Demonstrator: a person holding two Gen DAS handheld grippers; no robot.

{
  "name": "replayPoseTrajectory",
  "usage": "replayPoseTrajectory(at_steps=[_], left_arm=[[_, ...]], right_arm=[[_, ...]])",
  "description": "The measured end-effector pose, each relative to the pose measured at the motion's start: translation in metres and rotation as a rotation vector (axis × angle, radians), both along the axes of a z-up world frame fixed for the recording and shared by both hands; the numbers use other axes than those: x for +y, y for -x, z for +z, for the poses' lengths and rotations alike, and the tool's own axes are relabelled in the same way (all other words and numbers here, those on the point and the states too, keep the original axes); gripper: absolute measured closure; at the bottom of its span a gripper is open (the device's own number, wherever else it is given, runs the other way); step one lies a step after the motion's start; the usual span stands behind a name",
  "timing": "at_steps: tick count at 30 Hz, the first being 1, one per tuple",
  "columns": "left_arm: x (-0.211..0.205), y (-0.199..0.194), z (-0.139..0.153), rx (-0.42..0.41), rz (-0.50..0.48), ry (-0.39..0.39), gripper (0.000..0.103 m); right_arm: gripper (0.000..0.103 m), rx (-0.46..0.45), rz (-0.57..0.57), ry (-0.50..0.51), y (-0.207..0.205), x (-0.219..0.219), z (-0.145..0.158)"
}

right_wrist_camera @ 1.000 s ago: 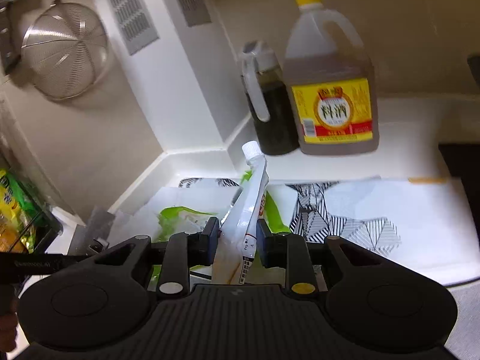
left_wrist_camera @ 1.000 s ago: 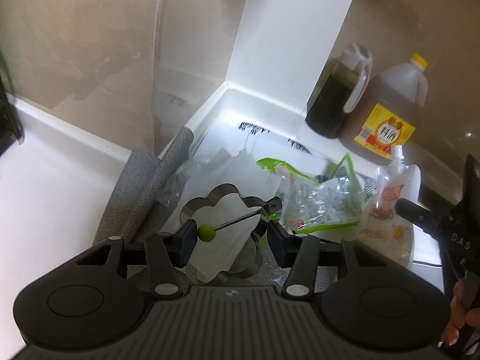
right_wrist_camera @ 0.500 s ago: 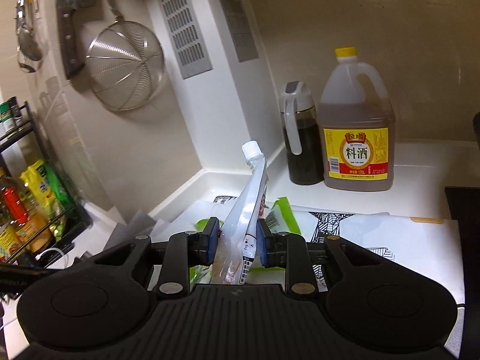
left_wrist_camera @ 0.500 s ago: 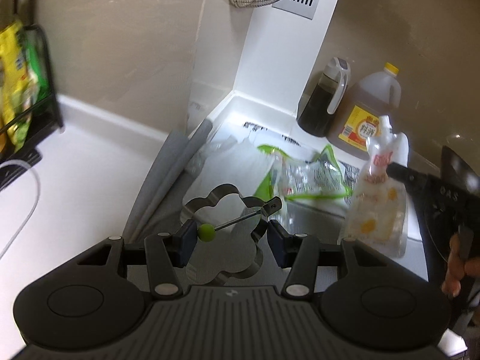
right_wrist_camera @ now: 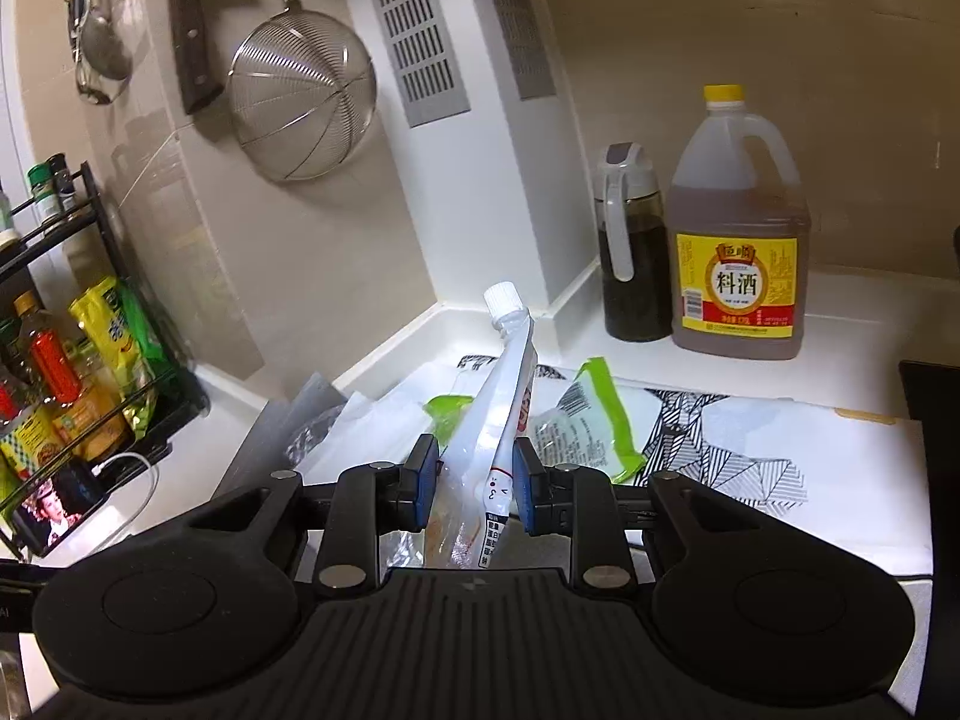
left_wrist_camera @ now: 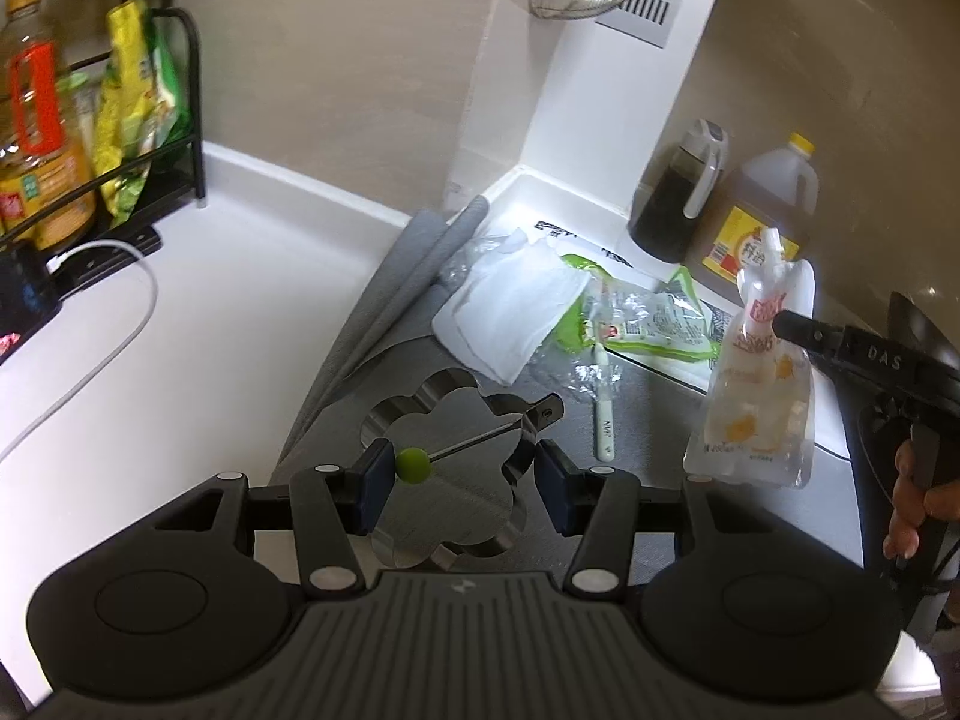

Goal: Collect trash
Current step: 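Lift the cutter and spout pouch off the mat with both tools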

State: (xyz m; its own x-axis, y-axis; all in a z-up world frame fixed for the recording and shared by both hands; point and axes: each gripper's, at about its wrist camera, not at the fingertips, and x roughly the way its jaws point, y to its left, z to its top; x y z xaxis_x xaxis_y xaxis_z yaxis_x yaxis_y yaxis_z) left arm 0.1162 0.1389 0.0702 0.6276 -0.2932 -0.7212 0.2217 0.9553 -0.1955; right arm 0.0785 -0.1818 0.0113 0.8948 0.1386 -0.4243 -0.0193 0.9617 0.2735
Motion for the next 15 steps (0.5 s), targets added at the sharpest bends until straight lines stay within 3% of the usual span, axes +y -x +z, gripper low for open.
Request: replayPoseTrajectory(at_steps=[15], left_arm=[[0.008,0.024,-0.01,-0.058,0.024,-0.036,0.046]], right_arm=[[0.075,-0.01,0.03,-0.017,0.021,0.01,-0.018]])
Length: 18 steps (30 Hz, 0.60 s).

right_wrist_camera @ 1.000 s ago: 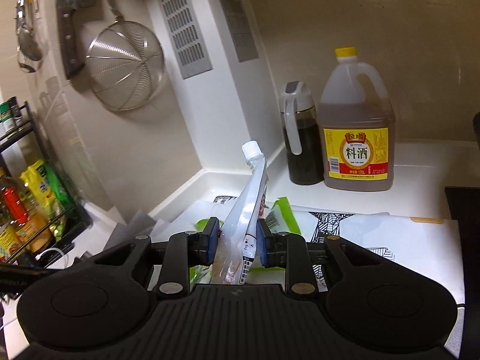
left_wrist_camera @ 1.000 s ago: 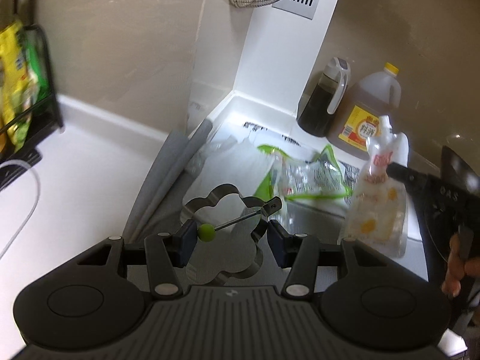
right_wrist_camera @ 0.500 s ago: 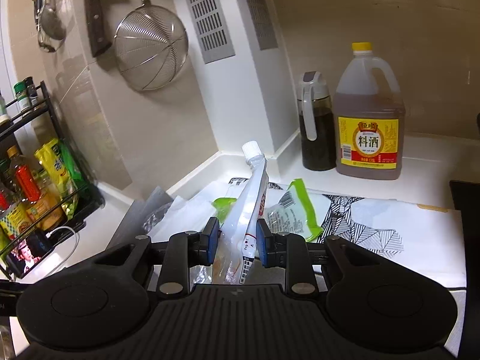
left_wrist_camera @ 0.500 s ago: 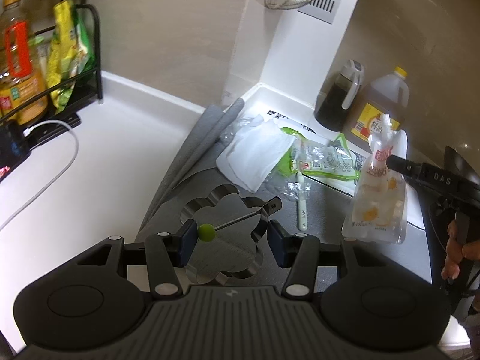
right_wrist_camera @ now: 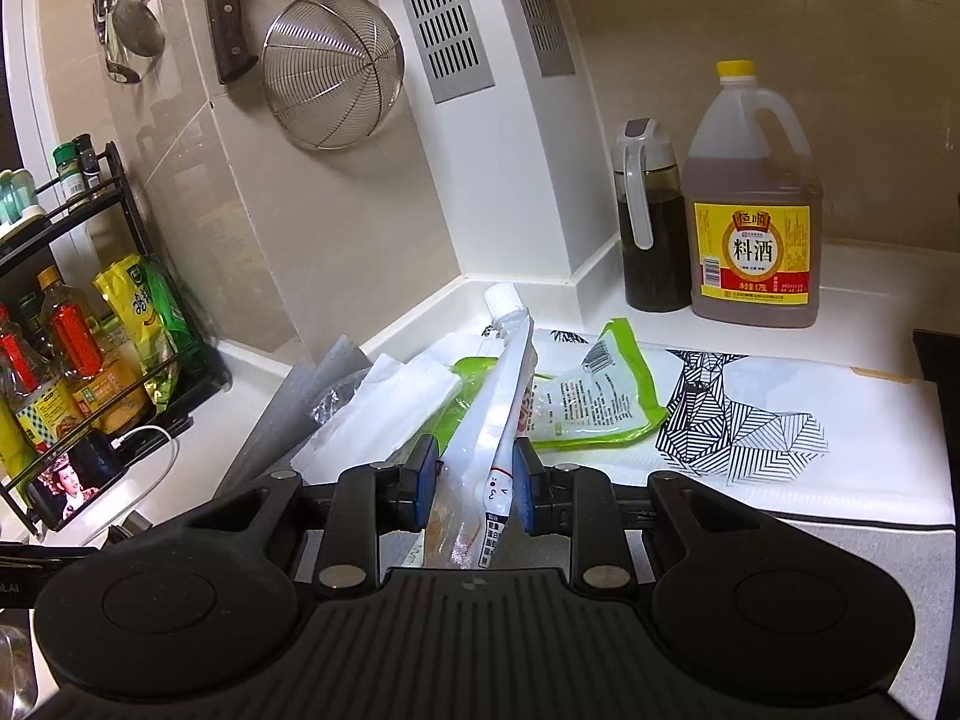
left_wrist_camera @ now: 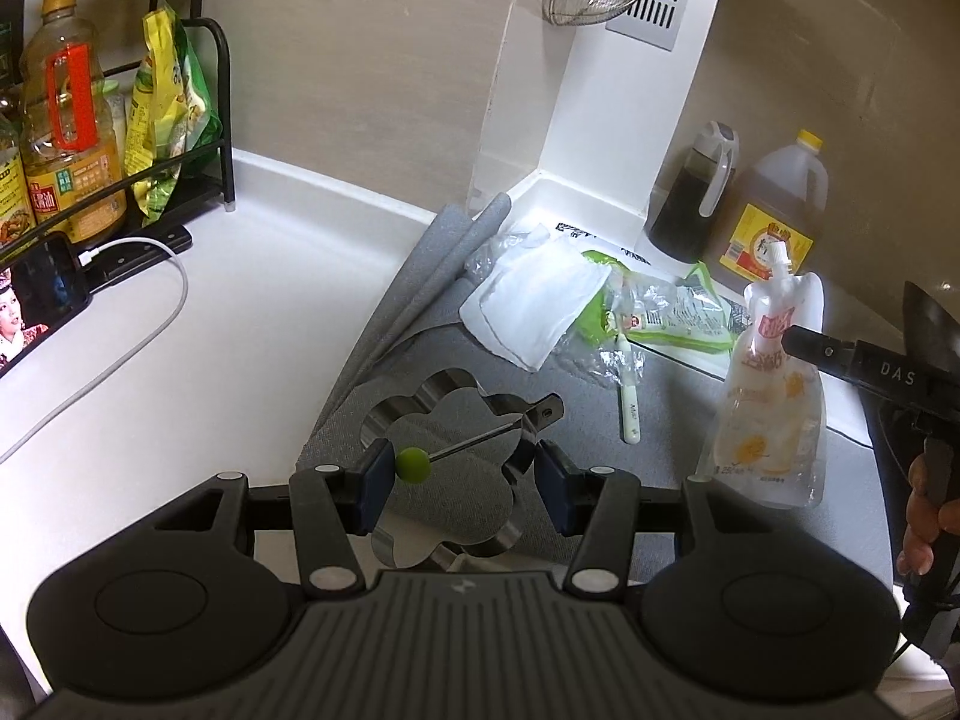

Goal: Collect trash
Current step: 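Lift the cutter and spout pouch off the mat with both tools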

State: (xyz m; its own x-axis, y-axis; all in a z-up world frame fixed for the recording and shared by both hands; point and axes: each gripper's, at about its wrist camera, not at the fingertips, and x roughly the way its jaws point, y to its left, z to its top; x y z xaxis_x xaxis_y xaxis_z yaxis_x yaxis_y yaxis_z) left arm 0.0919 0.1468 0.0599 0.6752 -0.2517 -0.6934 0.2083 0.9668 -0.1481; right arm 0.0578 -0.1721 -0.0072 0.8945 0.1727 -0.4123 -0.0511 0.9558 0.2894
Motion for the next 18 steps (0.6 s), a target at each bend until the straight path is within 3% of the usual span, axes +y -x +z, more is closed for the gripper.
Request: replayPoseTrajectory(at_steps=[10,18], left_arm=[[-0.003,0.034,0.003,-0.07,0.031,-0.003,0.046],[-0.007,0.095,0.006,-0.118,0.06,-0.017,0.046]], right_arm=[[0.075,-0.071,0.04,-0.011,0.026,0.002,-0.004],[0.075,-0.158,0.107,-0.018,0.08,0.0,0.001]])
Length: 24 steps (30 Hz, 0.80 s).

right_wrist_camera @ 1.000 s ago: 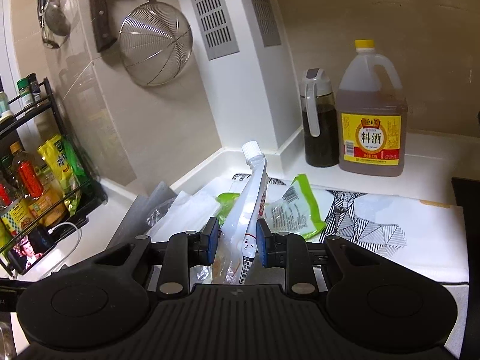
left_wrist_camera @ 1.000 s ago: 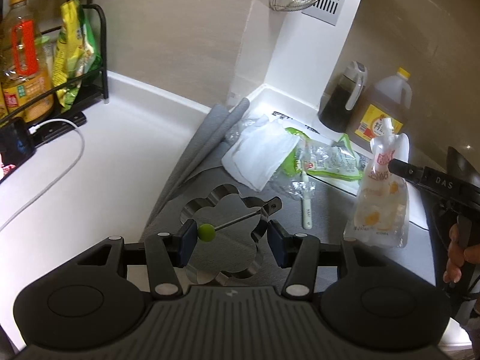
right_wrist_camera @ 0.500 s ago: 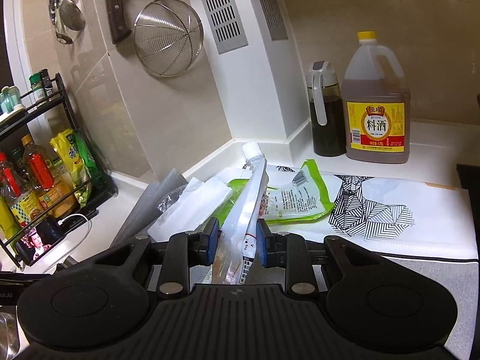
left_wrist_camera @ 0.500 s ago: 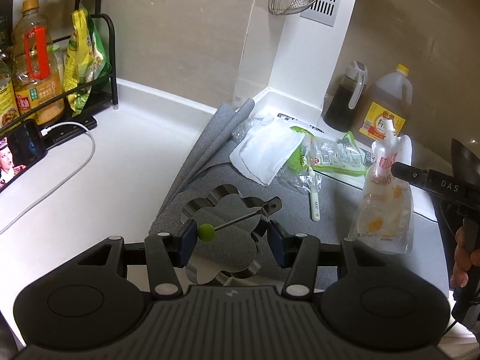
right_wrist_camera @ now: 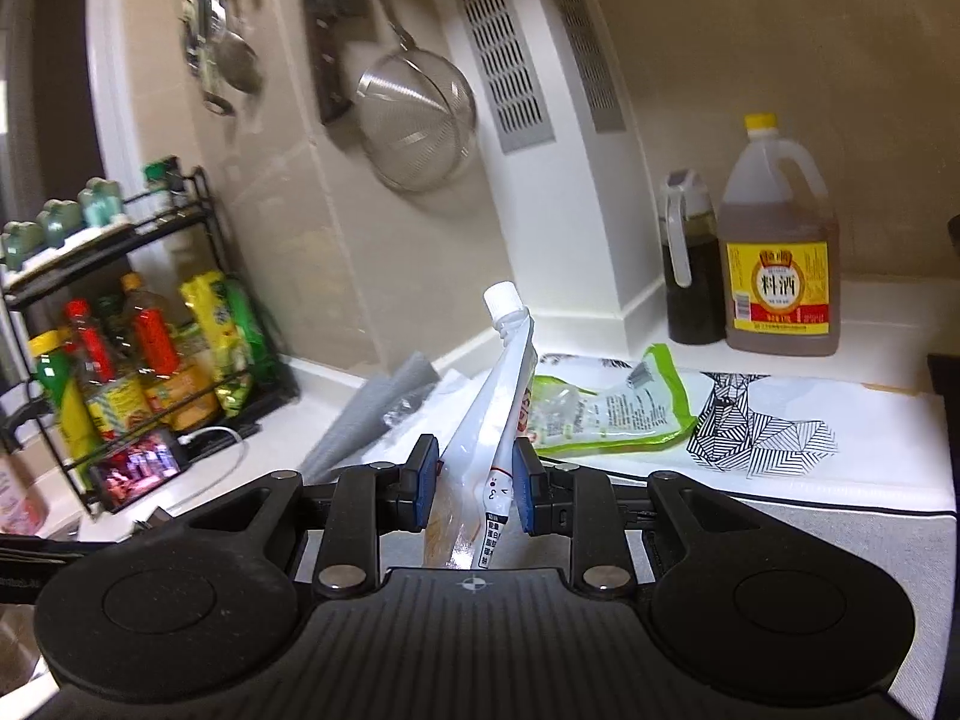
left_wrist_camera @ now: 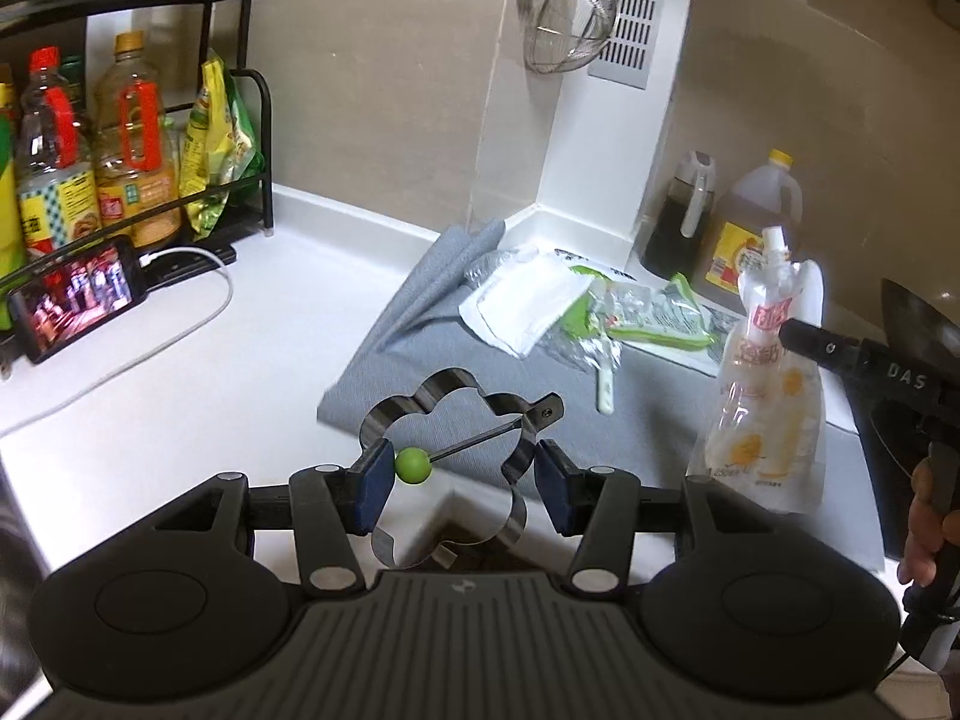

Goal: Collect trash
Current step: 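Lift the cutter and spout pouch off the mat with both tools, then carry the cutter and spout pouch down over the trash bin with both tools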

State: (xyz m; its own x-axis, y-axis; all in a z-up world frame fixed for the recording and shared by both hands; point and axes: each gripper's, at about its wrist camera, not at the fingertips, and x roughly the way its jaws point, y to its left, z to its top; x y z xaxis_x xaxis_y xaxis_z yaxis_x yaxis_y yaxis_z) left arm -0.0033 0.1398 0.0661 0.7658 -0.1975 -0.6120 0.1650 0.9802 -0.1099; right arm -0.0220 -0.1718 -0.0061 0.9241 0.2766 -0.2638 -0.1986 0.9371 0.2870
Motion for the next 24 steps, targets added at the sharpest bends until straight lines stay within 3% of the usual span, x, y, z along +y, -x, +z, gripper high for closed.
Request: replayPoseTrajectory(at_steps=[5,13,24], left_arm=[[-0.003,0.047,0.003,-0.001,0.022,-0.017,0.046],[-0.008,0.115,-0.009,0.043,0.038,-0.065,0.046],[-0.024,0.154,-0.062,0.118,0.02,-0.128,0.046]], right_arm=[[0.075,-0.036,0.051,-0.029,0.053,-0.005,0.001],[0.075,-0.012,0.166,-0.051,0.129,-0.001,-0.014],[0.075,0.094,0.256,0.019,0.175,0.025,-0.055]])
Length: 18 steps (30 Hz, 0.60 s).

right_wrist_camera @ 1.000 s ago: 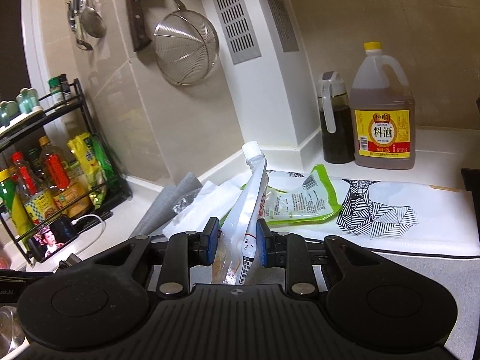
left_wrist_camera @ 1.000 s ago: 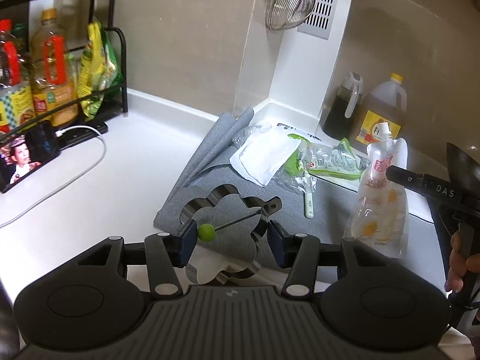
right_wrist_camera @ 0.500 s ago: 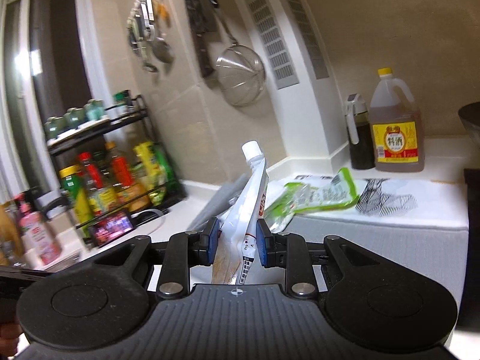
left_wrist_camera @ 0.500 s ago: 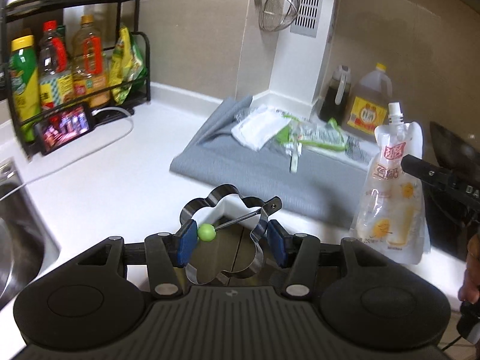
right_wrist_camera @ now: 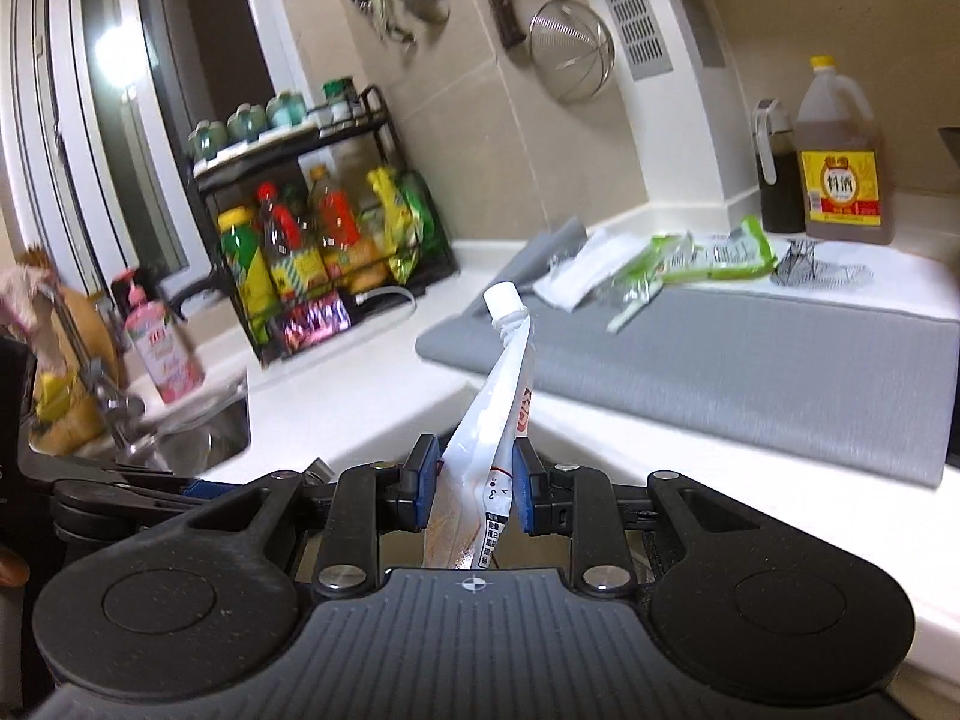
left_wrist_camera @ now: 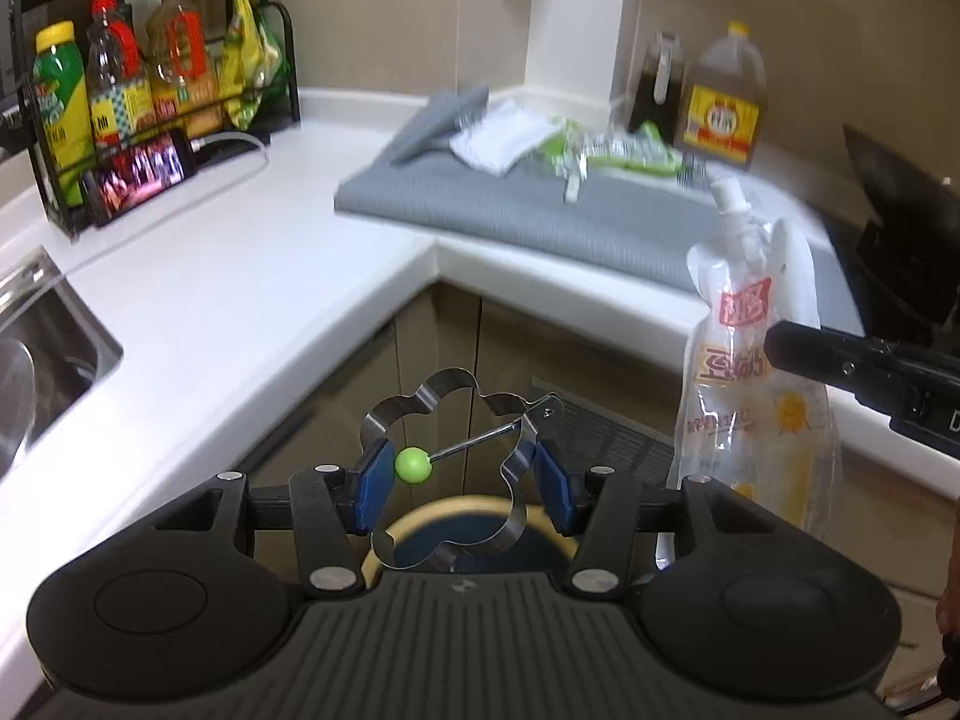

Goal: Collect trash
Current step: 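Carry the cutter and spout pouch down over the trash bin with both tools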

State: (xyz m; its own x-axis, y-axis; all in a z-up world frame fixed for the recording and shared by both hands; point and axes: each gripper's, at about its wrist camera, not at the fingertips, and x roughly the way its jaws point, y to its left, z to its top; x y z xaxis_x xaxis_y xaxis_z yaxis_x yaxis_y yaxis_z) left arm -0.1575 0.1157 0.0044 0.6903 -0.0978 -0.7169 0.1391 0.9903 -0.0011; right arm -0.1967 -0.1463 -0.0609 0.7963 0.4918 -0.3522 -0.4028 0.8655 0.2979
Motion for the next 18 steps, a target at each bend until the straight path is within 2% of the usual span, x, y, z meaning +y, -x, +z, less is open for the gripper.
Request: replayPoseTrajectory(at_steps=[4,18], left_arm=[[-0.003,0.007,-0.02,0.031,-0.003,-0.037,0.046],[0.0,0.001,-0.064,0.131,0.021,-0.058,0.046]], right_arm=[[0.075,0.034,0.003,0.03,0.004,0.006,-0.015],[0.075,0.127,0.031,0.117,-0.01,0.027,-0.05]])
